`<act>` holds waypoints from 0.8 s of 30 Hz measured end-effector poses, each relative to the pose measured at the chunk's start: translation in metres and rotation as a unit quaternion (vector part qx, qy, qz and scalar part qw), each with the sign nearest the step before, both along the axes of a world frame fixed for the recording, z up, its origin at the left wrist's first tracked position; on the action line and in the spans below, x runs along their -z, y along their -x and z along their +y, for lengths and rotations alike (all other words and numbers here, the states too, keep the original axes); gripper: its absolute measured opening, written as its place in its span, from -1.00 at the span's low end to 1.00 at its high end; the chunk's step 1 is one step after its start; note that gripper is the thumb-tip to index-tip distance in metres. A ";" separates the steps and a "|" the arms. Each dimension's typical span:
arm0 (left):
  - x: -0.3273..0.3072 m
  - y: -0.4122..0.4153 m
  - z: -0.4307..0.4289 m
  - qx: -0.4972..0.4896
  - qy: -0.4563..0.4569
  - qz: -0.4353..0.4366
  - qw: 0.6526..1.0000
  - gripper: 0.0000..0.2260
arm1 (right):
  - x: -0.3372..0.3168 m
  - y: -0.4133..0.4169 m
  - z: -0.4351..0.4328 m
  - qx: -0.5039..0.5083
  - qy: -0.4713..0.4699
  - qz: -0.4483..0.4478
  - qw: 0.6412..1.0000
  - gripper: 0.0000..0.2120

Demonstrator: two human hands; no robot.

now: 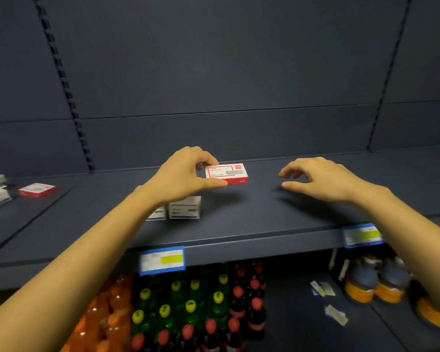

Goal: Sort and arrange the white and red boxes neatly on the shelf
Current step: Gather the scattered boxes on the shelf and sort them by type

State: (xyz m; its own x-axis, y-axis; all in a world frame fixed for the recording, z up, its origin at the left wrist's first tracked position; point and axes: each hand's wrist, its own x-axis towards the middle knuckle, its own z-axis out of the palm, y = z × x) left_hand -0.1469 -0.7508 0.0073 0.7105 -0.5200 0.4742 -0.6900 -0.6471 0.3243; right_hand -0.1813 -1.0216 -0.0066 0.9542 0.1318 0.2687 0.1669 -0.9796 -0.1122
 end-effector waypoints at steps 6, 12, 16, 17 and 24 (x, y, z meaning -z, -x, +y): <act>0.015 0.007 -0.102 -0.004 0.000 0.035 0.999 -0.64 | -0.007 0.016 -0.100 0.000 0.025 0.004 1.000 -0.74; 0.034 0.008 -0.172 -0.009 -0.011 0.065 0.998 -0.65 | -0.001 0.023 -0.157 -0.008 0.024 0.020 0.999 -0.74; 0.048 0.005 -0.199 -0.005 -0.019 0.083 0.996 -0.65 | 0.004 0.023 -0.176 -0.026 0.015 0.016 0.999 -0.74; 0.052 0.004 -0.204 -0.006 -0.022 0.091 0.996 -0.65 | 0.003 0.022 -0.178 -0.030 0.014 0.013 0.999 -0.74; 0.054 0.009 -0.201 -0.067 -0.059 0.055 0.994 -0.56 | -0.002 0.002 -0.159 -0.095 0.015 0.003 0.995 -0.70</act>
